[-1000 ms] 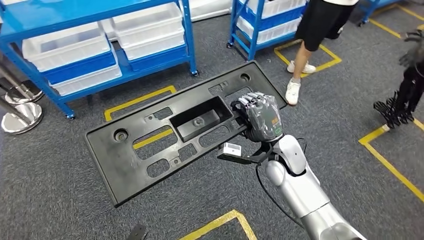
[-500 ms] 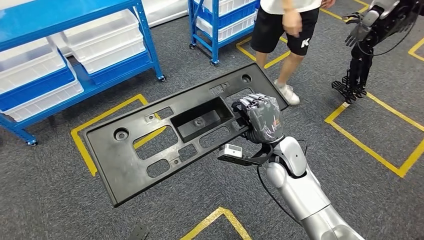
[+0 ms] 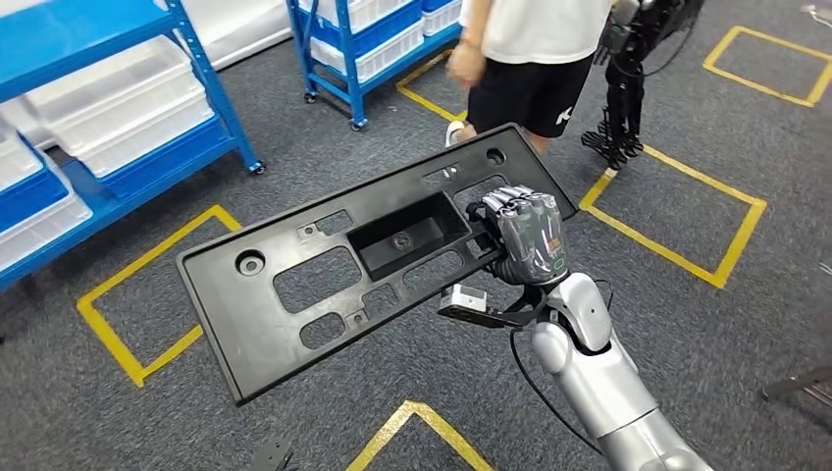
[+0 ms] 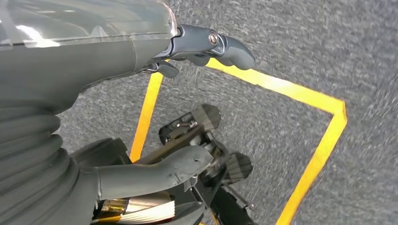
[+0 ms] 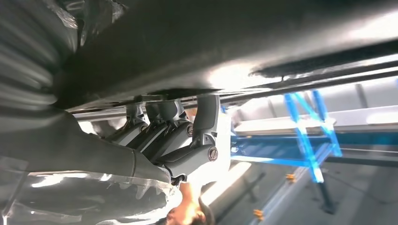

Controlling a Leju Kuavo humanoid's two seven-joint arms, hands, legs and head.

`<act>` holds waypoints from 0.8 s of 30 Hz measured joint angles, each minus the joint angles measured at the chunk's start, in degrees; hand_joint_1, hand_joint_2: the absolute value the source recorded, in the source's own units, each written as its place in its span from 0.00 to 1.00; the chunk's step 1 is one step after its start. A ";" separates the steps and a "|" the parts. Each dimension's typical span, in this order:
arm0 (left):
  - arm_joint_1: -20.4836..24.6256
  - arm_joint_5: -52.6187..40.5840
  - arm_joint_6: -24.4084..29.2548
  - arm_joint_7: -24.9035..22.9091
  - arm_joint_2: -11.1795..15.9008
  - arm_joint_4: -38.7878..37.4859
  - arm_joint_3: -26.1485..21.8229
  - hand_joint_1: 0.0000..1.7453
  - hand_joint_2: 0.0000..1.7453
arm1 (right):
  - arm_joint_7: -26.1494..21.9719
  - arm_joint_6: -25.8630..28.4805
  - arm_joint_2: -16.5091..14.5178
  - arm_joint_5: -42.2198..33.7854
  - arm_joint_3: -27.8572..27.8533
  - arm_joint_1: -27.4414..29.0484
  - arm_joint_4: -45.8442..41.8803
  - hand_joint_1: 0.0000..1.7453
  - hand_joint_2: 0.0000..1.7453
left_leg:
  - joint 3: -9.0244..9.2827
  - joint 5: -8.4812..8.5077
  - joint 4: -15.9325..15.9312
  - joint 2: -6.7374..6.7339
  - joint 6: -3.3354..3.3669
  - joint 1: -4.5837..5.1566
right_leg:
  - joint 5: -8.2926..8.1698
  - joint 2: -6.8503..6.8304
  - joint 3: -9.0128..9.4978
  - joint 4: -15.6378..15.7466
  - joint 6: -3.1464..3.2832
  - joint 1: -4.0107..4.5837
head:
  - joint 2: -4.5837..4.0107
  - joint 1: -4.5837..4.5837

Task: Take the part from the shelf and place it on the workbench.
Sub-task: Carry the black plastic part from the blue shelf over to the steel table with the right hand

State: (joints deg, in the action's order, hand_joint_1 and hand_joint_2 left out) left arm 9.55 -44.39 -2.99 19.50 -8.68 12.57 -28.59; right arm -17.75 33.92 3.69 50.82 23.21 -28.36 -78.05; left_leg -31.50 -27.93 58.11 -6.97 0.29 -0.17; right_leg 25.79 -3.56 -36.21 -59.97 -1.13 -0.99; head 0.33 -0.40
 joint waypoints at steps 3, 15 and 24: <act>0.24 0.00 0.00 -0.01 -0.03 0.00 0.00 0.00 1.00 | 0.01 0.00 0.09 0.01 -0.23 0.04 -0.14 1.00 1.00 | -0.13 -1.39 1.01 1.81 -0.82 -0.55 | -0.24 1.75 -0.01 0.22 1.06 -0.24 | 0.00 0.03; -0.03 -0.11 0.01 -0.05 -0.04 0.00 0.00 0.00 1.00 | 0.00 -0.02 -0.04 0.00 -0.28 0.11 -0.20 1.00 1.00 | -6.82 -7.23 15.06 6.60 -0.78 -0.80 | -0.43 5.47 -0.04 0.20 1.83 0.02 | 0.00 0.02; 0.46 -0.90 0.18 0.03 -0.37 0.00 0.02 0.00 1.00 | -0.20 0.30 0.16 0.28 -1.34 1.56 -1.01 1.00 1.00 | -0.80 1.60 -0.93 7.83 1.95 -0.89 | 2.55 6.01 -3.66 -5.33 -0.62 0.03 | 0.00 0.21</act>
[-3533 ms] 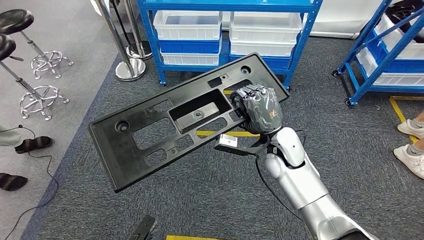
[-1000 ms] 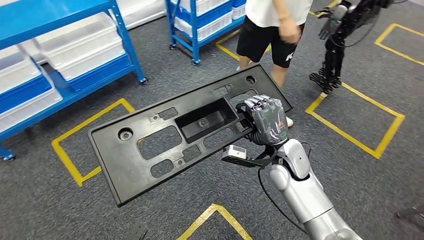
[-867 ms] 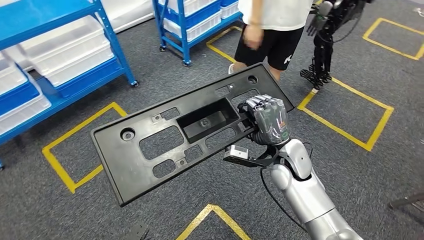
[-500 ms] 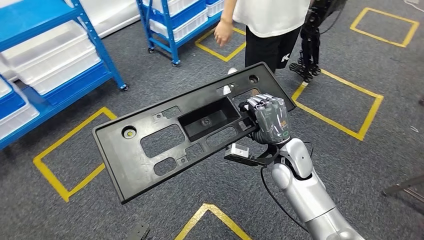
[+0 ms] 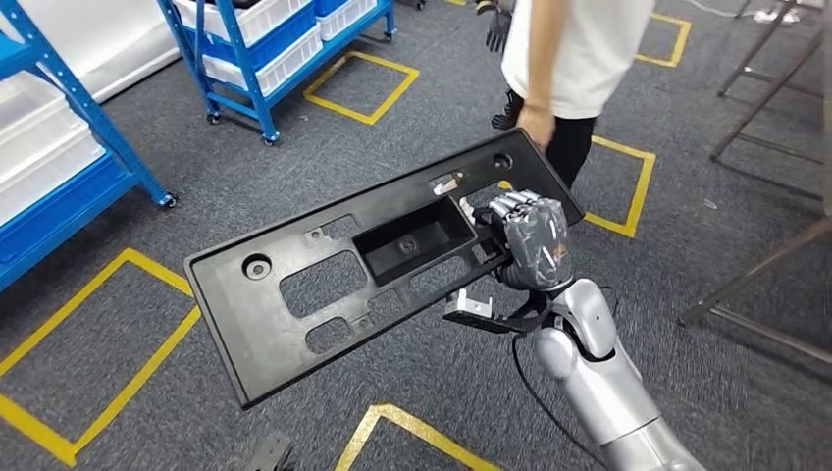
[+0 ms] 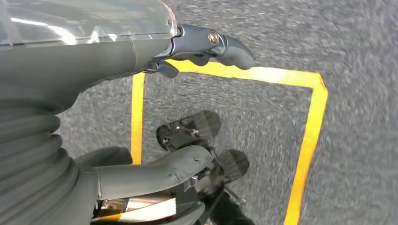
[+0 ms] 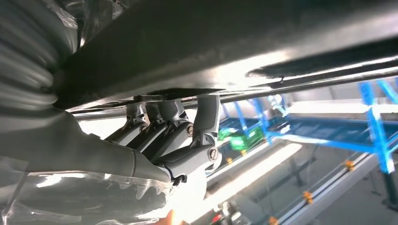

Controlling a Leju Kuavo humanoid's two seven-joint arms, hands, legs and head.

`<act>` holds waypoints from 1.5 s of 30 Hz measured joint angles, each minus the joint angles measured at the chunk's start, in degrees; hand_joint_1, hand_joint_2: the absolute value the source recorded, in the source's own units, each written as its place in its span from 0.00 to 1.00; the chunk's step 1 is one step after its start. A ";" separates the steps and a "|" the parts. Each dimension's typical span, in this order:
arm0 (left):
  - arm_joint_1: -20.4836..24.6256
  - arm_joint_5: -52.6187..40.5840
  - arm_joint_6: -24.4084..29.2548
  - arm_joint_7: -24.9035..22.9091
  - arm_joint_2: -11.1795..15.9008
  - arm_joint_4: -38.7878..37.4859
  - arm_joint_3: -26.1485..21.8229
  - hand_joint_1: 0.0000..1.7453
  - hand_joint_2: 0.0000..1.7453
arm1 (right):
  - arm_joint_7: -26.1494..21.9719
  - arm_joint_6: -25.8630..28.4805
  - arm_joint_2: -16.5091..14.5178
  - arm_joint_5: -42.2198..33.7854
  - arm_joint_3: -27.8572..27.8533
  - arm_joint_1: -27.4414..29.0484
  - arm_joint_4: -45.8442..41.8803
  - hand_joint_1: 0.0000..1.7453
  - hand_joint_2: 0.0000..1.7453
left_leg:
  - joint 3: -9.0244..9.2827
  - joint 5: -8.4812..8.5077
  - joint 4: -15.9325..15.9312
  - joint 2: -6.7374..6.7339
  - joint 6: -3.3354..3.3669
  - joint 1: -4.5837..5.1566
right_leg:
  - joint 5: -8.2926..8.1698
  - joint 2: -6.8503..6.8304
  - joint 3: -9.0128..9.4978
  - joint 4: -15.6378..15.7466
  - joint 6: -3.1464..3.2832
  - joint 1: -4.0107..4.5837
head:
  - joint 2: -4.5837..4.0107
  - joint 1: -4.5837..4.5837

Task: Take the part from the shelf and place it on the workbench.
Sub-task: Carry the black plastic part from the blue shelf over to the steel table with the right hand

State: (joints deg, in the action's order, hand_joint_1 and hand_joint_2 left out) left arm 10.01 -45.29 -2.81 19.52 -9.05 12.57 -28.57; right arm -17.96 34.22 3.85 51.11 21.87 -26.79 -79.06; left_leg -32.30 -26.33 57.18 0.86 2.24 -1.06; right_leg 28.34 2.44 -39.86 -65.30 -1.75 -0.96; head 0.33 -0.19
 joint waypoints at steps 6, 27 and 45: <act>-0.06 -0.26 0.48 0.08 -0.09 0.00 0.00 0.00 1.00 | -0.06 -0.02 0.02 0.37 -0.82 0.62 -0.18 1.00 1.00 | -0.07 -0.45 0.50 -4.46 -0.15 0.07 | -1.04 -3.73 0.11 -1.94 -0.97 -0.68 | 0.00 0.06; 0.22 0.11 -1.23 0.43 -0.22 0.00 -0.04 0.00 1.00 | -0.12 -0.14 -0.34 0.52 -1.32 0.54 -0.93 1.00 1.00 | 0.04 -1.80 2.00 2.18 -1.07 0.05 | -4.72 4.96 1.94 5.52 0.29 -0.48 | 0.00 -0.02; 0.48 -0.95 -0.74 0.68 -0.45 0.02 -0.02 0.00 1.00 | -0.16 -0.30 -0.30 0.52 -1.94 -0.12 -1.03 1.00 1.00 | -0.78 -4.98 5.14 -4.24 -2.24 0.41 | -3.53 -3.39 4.02 6.64 2.24 0.33 | 0.00 0.19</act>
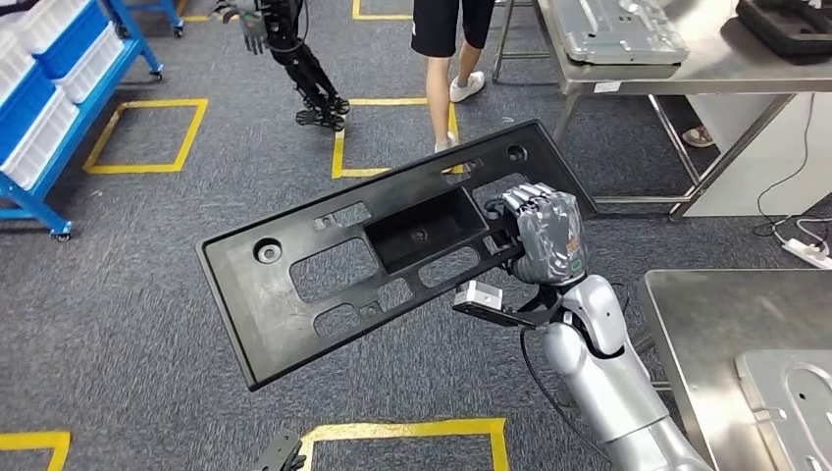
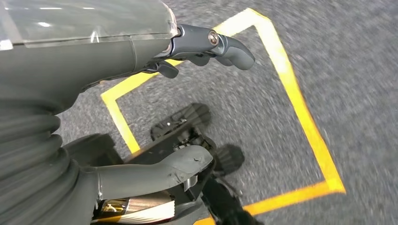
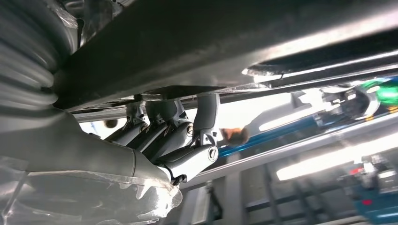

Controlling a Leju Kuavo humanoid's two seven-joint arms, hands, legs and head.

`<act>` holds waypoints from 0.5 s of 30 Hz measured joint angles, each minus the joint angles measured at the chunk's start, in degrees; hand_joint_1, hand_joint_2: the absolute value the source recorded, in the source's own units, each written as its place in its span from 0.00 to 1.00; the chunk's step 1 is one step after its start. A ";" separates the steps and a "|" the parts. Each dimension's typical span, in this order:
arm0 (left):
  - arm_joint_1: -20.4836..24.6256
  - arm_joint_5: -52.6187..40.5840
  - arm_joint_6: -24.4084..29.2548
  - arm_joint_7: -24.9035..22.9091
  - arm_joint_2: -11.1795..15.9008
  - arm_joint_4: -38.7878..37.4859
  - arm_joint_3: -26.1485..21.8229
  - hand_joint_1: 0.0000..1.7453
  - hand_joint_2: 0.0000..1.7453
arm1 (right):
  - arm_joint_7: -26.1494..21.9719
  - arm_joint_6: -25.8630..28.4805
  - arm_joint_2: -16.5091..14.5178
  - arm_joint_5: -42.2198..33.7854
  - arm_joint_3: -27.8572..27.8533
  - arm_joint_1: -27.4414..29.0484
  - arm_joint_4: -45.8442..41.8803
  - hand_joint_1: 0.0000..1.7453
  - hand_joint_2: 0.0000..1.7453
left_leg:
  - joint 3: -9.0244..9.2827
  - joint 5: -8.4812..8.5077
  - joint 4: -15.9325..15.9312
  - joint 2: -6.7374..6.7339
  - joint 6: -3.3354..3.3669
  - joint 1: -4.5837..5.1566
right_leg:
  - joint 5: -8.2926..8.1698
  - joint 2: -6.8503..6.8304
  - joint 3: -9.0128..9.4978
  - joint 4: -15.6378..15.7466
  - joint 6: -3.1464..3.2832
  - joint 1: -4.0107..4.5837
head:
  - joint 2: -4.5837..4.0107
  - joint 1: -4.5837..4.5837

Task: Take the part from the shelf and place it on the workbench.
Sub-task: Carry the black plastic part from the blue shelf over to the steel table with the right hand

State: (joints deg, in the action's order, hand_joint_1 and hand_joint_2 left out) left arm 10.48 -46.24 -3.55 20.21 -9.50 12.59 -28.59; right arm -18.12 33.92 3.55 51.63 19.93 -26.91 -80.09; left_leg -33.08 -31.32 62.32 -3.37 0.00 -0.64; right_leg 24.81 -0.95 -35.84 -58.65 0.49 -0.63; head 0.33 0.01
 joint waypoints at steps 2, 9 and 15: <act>-0.21 -0.13 0.01 0.27 0.01 0.00 0.00 0.00 1.00 | 0.00 -0.01 -0.17 0.00 0.03 0.02 -0.01 1.00 1.00 | -3.35 -3.46 7.18 2.27 -0.23 -0.14 | -0.03 1.37 -0.04 0.00 0.32 -0.04 | 0.00 -0.02; -0.48 -0.19 0.01 0.78 0.19 0.00 0.01 0.00 1.00 | 0.00 0.02 -0.28 0.04 0.07 0.54 0.00 1.00 1.00 | -1.07 3.76 -1.07 7.16 0.47 -0.47 | 0.09 6.86 -0.49 -0.90 -0.26 -0.12 | 0.00 0.00; -0.43 -0.19 0.03 0.85 0.05 0.01 0.06 0.00 1.00 | 0.00 0.09 -0.27 0.02 -0.08 1.21 -0.07 1.00 1.00 | 0.07 4.35 -3.73 5.44 2.11 -0.62 | 1.49 5.49 -2.76 -3.71 -2.32 -0.23 | 0.00 0.19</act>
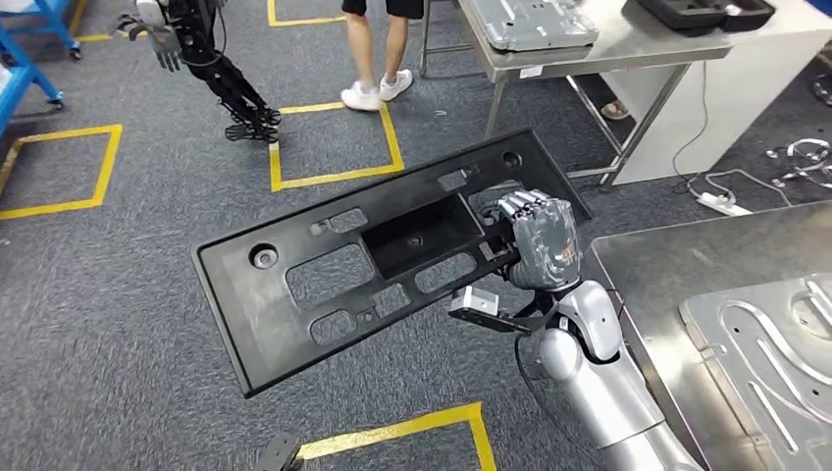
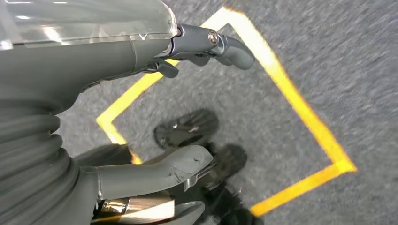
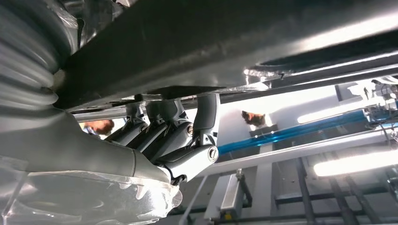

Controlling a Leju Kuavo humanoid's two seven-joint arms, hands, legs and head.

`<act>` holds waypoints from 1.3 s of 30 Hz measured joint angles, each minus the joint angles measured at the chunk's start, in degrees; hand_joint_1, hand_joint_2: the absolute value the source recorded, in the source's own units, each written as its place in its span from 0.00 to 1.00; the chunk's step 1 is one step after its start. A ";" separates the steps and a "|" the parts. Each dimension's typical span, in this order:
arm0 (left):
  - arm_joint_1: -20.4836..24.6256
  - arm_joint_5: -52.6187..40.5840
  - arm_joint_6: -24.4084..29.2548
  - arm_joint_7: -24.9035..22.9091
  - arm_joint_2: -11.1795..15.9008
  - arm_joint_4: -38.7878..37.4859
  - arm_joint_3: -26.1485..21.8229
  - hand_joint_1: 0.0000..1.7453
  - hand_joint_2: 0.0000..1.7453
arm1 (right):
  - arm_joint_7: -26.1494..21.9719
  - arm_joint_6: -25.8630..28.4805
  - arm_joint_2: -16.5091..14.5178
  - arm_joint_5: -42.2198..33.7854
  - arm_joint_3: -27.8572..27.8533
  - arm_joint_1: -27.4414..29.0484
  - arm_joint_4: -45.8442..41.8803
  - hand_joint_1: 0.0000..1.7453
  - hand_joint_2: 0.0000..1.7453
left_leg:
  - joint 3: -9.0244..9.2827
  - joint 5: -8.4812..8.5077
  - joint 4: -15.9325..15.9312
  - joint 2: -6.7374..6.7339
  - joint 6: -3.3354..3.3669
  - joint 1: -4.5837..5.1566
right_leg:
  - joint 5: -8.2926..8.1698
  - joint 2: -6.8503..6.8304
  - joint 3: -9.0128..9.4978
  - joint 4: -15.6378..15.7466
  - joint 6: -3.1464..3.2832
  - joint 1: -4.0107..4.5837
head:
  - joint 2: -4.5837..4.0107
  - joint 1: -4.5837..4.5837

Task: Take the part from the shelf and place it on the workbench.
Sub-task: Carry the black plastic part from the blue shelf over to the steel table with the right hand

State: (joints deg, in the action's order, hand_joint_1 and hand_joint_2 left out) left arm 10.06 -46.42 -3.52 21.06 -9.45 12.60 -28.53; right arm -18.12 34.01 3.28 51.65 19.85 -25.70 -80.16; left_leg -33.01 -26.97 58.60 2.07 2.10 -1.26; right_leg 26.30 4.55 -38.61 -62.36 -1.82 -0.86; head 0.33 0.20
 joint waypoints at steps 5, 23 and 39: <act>-0.23 0.00 0.00 0.01 0.04 -0.01 0.01 0.00 1.00 | 0.00 0.00 -0.06 -0.02 0.03 0.31 0.03 1.00 1.00 | 0.15 -0.22 -0.09 -4.02 0.52 0.21 | 4.58 -4.41 -5.77 -12.34 -0.64 -0.19 | 0.00 0.16; -0.27 -0.01 0.00 0.01 0.01 0.02 0.03 0.00 1.00 | 0.00 0.00 -0.20 -0.02 -0.03 0.37 -0.13 1.00 1.00 | -2.34 -2.41 6.62 -0.77 -2.03 0.35 | -1.31 0.12 2.95 3.10 2.34 0.36 | 0.00 0.08; 0.10 -0.71 0.00 -0.15 -0.05 0.02 0.38 0.00 1.00 | 0.00 -0.20 -0.21 -0.04 0.03 -0.78 1.11 1.00 1.00 | 1.10 -1.04 0.21 -6.19 0.24 0.51 | -1.54 -7.23 0.64 0.00 0.36 0.76 | 0.00 0.50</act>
State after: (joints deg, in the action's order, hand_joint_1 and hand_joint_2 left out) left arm 10.16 -47.14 -3.52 20.91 -9.50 12.61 -28.15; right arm -18.12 33.81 3.07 51.60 19.88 -26.48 -79.05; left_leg -31.92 -28.01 58.80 -4.12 2.35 -0.75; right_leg 24.76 -2.68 -37.97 -62.37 -1.46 -0.10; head 0.33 0.69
